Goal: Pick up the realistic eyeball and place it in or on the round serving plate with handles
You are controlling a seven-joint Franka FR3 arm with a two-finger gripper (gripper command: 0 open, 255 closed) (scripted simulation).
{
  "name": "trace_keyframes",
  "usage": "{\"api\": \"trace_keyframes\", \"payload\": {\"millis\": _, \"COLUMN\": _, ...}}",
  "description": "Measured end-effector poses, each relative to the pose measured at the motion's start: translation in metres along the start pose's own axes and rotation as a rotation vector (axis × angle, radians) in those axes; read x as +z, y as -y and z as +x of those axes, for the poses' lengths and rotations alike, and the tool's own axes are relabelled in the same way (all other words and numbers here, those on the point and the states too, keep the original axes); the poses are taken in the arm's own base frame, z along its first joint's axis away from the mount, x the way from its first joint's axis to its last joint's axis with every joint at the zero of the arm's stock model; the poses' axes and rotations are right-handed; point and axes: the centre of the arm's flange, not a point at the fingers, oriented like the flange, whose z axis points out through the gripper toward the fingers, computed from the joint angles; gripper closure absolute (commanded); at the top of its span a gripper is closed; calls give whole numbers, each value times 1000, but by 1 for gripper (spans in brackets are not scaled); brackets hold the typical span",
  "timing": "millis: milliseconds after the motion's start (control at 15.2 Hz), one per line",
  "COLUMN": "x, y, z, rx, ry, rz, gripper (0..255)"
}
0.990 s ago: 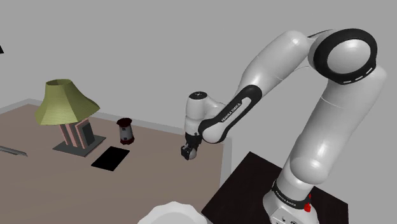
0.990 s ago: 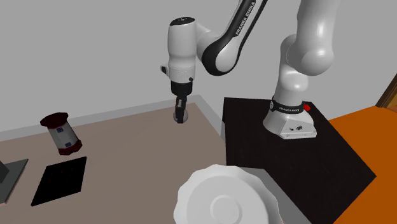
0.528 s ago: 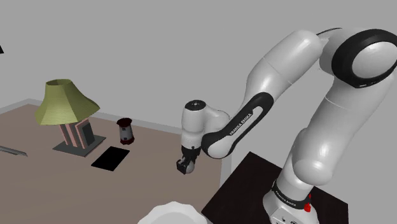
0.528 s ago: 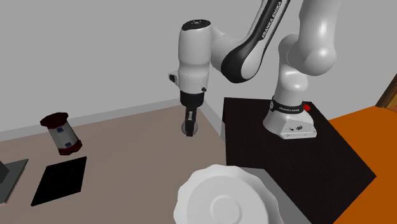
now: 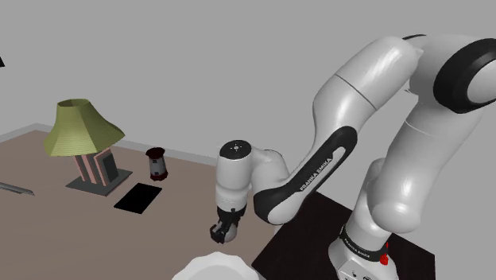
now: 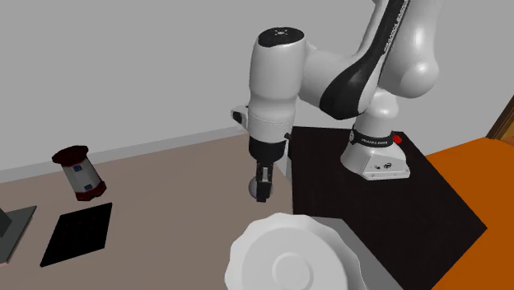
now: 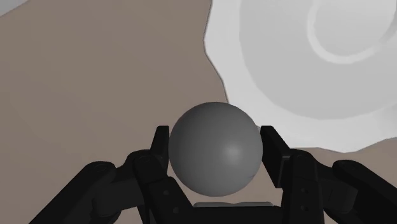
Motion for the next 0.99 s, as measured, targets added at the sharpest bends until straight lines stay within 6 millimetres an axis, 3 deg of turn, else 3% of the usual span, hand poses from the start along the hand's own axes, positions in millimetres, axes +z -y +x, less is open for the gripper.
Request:
{"api": "trace_keyframes", "payload": {"millis": 660, "x": -10, "y": 120, "z": -63, "rx": 1, "ry": 0, "rz": 0, "gripper": 255}}
{"api": "trace_keyframes", "payload": {"millis": 990, "x": 4, "y": 137, "z": -70, "rx": 3, "ry": 0, "rz": 0, "gripper": 255}}
